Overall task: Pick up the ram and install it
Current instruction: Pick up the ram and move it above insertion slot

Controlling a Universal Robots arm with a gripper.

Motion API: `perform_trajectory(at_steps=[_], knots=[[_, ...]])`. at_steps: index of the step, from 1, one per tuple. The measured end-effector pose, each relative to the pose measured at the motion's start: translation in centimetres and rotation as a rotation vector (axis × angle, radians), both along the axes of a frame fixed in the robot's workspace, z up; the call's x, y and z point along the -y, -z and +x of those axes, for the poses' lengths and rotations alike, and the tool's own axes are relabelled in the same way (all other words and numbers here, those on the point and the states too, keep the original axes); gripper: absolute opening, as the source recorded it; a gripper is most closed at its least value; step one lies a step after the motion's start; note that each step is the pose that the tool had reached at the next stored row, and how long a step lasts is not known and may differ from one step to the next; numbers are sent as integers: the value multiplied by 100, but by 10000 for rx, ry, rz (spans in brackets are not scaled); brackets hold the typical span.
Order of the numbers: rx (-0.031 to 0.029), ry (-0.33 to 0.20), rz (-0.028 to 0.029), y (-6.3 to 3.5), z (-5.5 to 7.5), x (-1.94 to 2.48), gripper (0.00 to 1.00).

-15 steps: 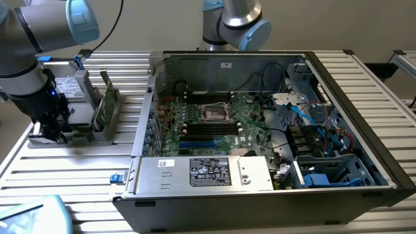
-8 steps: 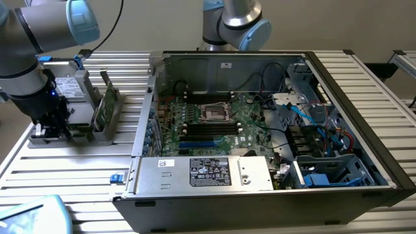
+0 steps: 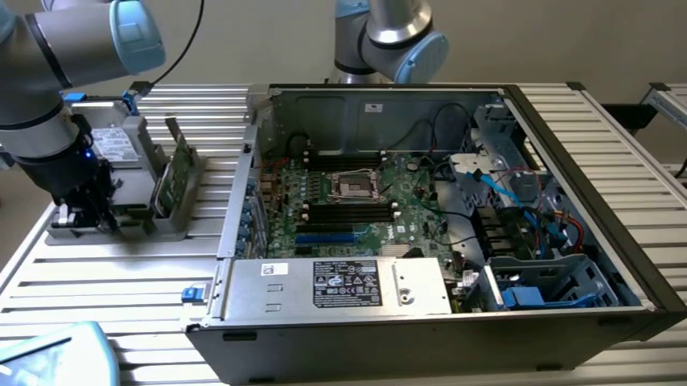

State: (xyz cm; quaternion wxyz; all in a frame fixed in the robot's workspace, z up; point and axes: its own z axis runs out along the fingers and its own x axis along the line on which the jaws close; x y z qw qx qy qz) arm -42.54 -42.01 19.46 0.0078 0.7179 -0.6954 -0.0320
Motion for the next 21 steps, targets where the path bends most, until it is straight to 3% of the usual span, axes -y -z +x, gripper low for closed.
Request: perform_trajectory(at_steps=[21], knots=[[9,27,17,-1,2,-1,13]])
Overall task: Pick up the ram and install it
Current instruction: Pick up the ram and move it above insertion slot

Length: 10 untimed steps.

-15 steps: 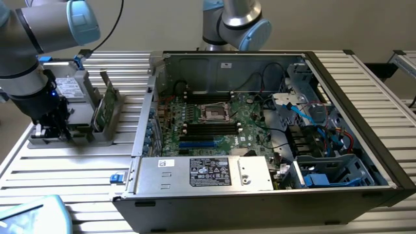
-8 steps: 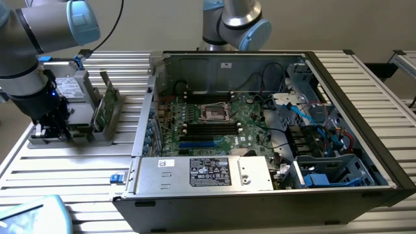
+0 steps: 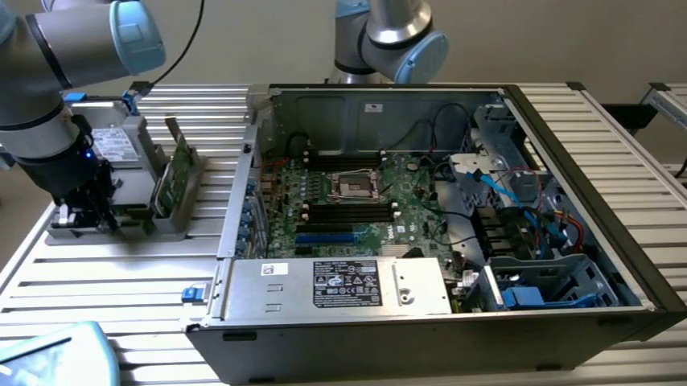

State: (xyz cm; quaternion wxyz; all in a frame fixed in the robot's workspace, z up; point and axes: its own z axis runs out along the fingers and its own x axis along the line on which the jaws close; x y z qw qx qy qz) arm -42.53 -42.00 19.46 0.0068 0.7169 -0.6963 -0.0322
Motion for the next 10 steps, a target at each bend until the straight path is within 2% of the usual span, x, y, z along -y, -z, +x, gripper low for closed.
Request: perform_trajectory(at_steps=[2,10], knots=[[8,-2,18,-9,3,0,13],[-9,-1,29,-46,4,0,13]])
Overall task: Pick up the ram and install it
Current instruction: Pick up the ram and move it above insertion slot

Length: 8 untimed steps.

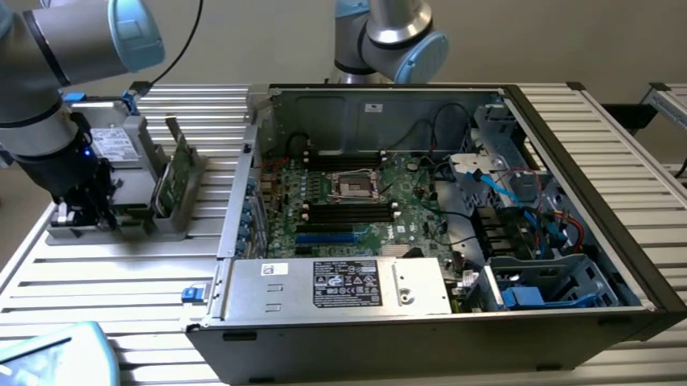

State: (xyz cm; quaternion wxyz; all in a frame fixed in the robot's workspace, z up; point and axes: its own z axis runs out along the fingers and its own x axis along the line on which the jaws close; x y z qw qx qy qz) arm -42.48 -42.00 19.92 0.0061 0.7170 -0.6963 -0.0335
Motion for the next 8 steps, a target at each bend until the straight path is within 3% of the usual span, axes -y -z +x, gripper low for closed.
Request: perform_trajectory(at_steps=[8], knots=[[-11,0,0,-42,0,0,13]])
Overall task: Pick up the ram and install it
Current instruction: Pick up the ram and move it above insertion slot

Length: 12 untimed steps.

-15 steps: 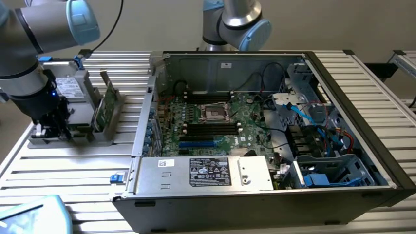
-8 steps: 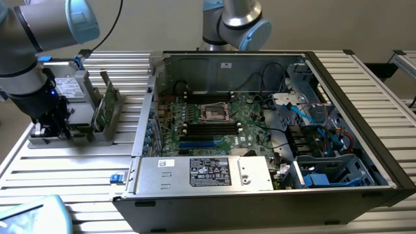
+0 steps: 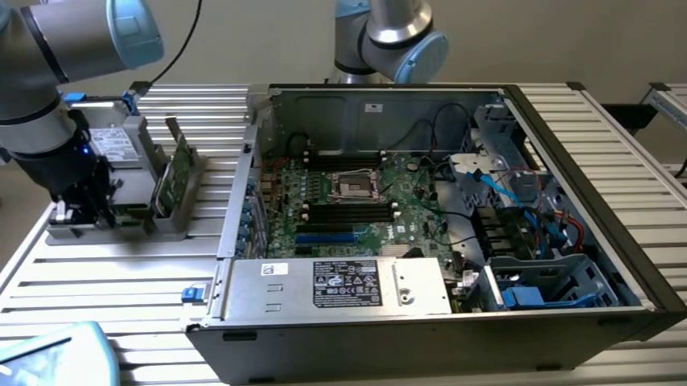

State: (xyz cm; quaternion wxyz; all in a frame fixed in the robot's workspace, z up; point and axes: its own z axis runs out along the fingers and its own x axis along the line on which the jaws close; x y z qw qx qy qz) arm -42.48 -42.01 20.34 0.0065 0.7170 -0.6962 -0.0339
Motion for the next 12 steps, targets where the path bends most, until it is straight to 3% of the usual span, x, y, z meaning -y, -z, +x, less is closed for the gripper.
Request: perform_trajectory(at_steps=[12], knots=[[-72,0,0,-84,0,0,13]])
